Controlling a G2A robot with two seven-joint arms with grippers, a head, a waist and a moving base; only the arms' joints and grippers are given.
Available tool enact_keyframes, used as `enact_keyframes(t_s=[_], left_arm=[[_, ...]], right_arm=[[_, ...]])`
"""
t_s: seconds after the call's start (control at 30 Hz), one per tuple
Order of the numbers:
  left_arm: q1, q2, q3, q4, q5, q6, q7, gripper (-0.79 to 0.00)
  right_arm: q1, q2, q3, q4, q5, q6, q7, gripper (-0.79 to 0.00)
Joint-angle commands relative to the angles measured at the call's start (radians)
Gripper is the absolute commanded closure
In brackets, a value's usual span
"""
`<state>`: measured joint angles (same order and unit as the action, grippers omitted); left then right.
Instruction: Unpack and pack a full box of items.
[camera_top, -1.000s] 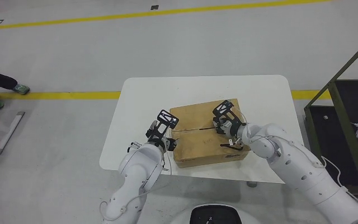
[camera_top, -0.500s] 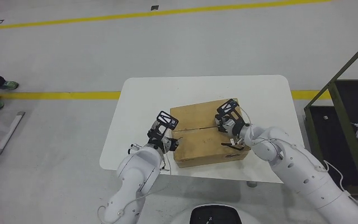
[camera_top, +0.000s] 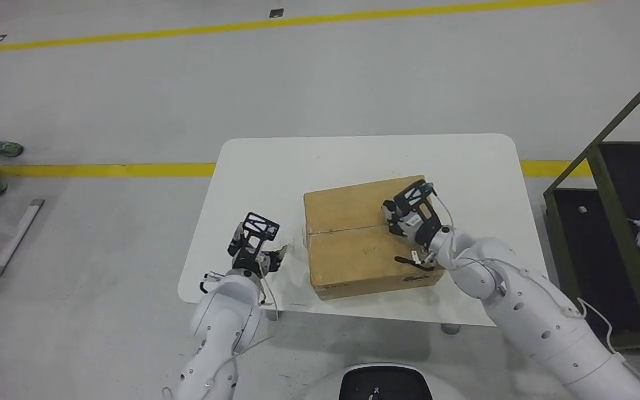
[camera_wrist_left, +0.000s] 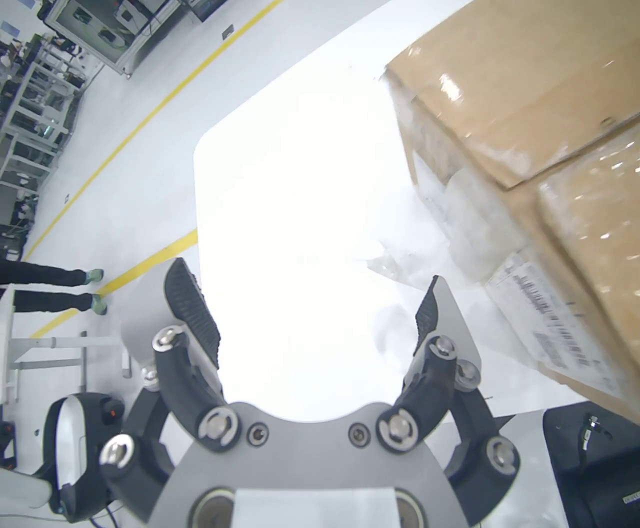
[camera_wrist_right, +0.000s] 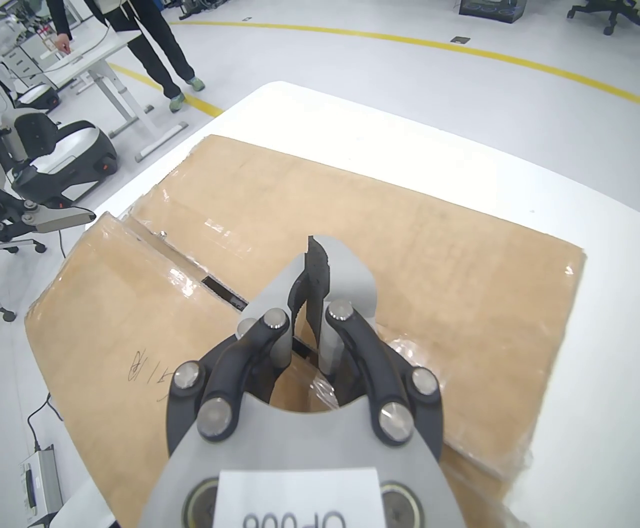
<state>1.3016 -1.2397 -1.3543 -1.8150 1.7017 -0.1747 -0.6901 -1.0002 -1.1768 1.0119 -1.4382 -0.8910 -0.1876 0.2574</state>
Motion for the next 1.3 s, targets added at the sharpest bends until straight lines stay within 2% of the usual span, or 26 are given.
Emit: enact_keyframes(t_s=[0.0, 0.13, 0.37, 0.63, 0.77, 0.97, 1.27], left_arm=[[-0.002, 0.0, 0.005, 0.039, 0.005, -0.011, 0.023, -0.785], [-0.016, -0.003, 0.04, 0.11, 0.013, -0.038, 0.057, -0.785], [-0.059, -0.02, 0.104, 0.199, -0.037, -0.001, 0.107, -0.785], [-0.114, -0.037, 0.133, 0.262, -0.106, 0.052, 0.15, -0.785], [-0.122, -0.043, 0.128, 0.261, -0.156, 0.088, 0.165, -0.785], [-0.104, -0.046, 0.085, 0.247, -0.28, 0.092, 0.226, -0.785], [-0.082, -0.045, 0.033, 0.187, -0.389, 0.106, 0.223, -0.785]], right_arm=[[0.004, -0.004, -0.005, 0.008, -0.001, 0.002, -0.004, 0.0], [0.013, -0.01, -0.009, 0.021, -0.004, 0.005, -0.008, 0.0], [0.013, -0.014, 0.004, 0.031, -0.011, 0.01, -0.006, 0.0], [0.008, -0.019, 0.015, 0.024, -0.014, 0.009, 0.002, 0.0], [0.008, -0.023, 0.012, 0.023, -0.014, 0.008, 0.003, 0.0], [0.009, -0.029, 0.012, 0.032, -0.013, 0.005, 0.0, 0.0], [0.011, -0.039, 0.012, 0.043, -0.008, 0.003, -0.005, 0.0]])
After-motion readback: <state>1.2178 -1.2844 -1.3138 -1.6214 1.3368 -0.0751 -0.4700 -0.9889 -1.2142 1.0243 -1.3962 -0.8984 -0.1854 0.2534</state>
